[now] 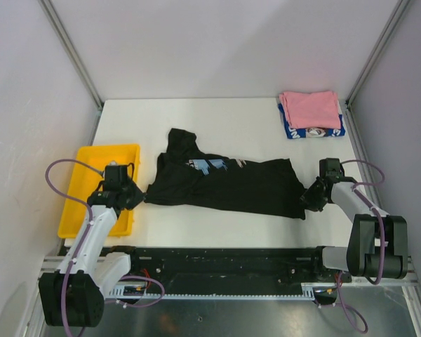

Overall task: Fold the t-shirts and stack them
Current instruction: Flatten out the tshirt

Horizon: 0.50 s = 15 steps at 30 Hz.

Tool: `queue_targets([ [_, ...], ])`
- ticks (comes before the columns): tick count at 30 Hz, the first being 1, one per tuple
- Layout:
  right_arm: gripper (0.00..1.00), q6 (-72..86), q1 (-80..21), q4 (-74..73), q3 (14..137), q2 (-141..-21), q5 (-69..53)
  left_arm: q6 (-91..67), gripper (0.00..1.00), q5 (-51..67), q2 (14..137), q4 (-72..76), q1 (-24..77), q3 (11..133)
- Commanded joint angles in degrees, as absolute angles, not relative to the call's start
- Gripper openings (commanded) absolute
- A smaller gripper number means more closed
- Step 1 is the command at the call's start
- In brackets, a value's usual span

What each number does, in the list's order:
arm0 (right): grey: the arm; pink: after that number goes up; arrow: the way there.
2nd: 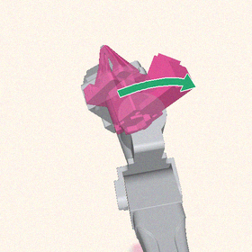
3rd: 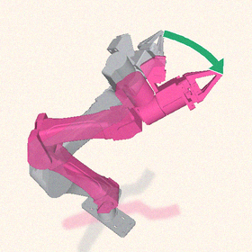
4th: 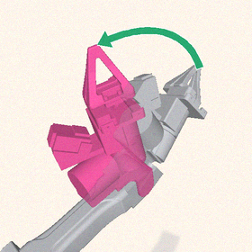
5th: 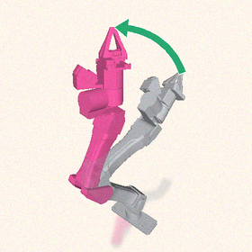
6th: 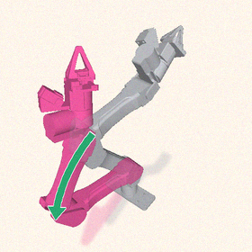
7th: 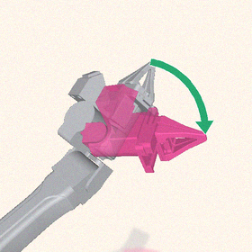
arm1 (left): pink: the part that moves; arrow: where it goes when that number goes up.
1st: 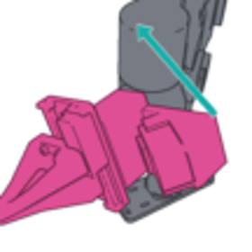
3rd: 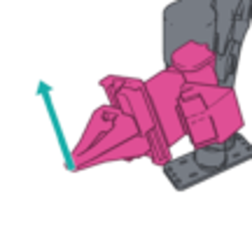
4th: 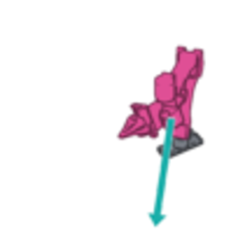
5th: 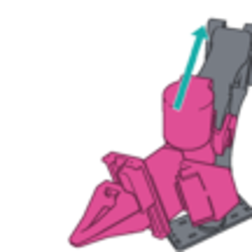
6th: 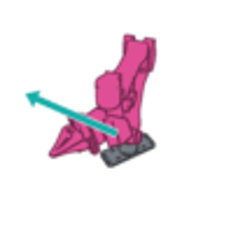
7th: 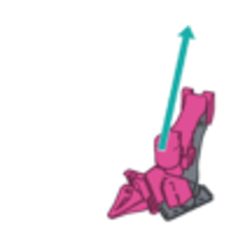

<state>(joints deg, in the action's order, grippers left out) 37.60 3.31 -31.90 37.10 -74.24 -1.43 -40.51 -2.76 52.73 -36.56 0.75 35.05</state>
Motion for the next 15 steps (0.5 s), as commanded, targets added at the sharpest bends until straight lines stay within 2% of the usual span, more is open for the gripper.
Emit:
queue_targets([
  [1, 0.25, 37.7, 2.9, -32.5, 39.0, -74.0, -1.8, -39.6, 0.0, -2.5, 51.4, -35.6, 0.2, 36.7],
  [6, 0.15, 37.0, 4.2, -35.0, 39.0, -72.4, -0.5, -39.5, 0.0, -2.8, 50.9, -35.7, 0.2, 36.8],
  [10, 0.02, 35.9, 7.3, -37.7, 39.0, -69.0, 0.0, -40.2, 0.0, -2.8, 50.0, -36.0, 0.2, 36.6],
  [15, 0.0, 36.0, 9.3, -41.1, 41.3, -64.2, -0.9, -41.4, 0.0, -2.3, 48.8, -36.5, 0.2, 35.9],
])
